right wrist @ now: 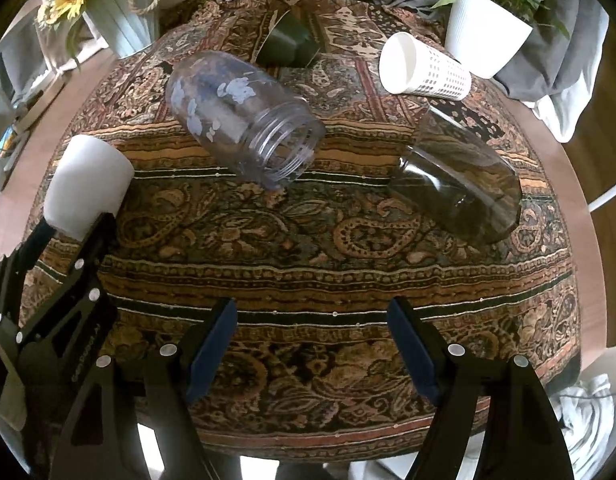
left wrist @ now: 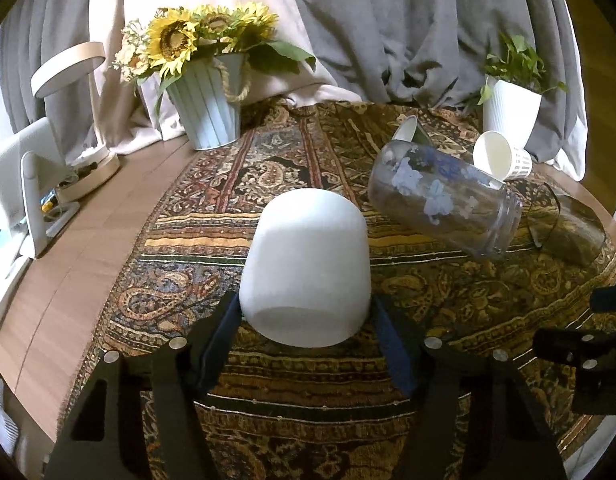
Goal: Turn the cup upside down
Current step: 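Lower the white frosted cup rim-down onto the rug with the right gripper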
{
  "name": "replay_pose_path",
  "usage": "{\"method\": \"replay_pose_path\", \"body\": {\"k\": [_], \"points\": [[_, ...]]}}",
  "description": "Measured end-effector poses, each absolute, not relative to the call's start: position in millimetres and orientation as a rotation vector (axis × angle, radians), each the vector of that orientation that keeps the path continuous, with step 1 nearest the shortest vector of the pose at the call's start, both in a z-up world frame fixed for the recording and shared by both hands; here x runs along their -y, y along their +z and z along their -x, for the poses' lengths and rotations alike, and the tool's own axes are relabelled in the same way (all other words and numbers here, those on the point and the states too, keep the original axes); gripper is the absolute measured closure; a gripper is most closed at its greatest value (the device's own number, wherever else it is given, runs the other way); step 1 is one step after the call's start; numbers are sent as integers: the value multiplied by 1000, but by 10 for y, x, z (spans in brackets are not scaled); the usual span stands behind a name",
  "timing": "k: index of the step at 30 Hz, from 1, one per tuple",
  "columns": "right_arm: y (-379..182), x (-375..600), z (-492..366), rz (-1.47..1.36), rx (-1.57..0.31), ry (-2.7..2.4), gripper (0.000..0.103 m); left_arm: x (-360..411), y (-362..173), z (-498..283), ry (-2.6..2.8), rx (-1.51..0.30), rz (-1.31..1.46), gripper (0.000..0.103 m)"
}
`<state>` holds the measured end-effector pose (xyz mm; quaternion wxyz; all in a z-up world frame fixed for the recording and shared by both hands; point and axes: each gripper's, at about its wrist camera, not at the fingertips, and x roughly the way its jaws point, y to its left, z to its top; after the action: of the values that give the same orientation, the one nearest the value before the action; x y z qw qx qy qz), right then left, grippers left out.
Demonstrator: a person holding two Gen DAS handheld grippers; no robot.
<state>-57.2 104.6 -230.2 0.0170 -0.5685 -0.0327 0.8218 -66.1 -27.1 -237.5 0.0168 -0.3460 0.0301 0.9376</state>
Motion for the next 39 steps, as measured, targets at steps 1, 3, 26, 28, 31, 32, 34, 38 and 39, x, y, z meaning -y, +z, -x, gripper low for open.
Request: {"method": "replay_pose_path", "body": {"k": [1, 3, 26, 28, 31, 32, 34, 38, 39], "points": [[-2301, -1042, 571, 1768, 101, 2554, 26, 276, -2371, 666, 2911, -87, 1081, 38], [-2293, -1030, 567, 1763, 97, 2558, 26, 281, -2350, 680, 2903, -75, 1093, 38], [-2053, -1034, 776, 1670, 12, 2611, 26, 243, -2097, 1092, 2877, -108, 1110, 38], [-2034, -1033, 800, 1661, 8, 2615, 26, 252, -2092, 1142, 2869, -95, 1122, 38], [-2014, -1041, 837, 1645, -1, 2622, 26, 247, -2082, 1213, 2860, -77, 1134, 38], [-2009, -1047, 849, 1640, -5, 2624, 26, 245, -2081, 1237, 2857, -71, 1139, 39], [-2008, -1054, 879, 1637, -13, 2622, 26, 248, -2078, 1284, 2850, -53, 1148, 39], [-2012, -1077, 916, 1635, -31, 2618, 26, 236, -2087, 1356, 2837, -42, 1171, 40], [-2015, -1086, 924, 1635, -34, 2616, 26, 227, -2094, 1370, 2830, -40, 1179, 40]]}}
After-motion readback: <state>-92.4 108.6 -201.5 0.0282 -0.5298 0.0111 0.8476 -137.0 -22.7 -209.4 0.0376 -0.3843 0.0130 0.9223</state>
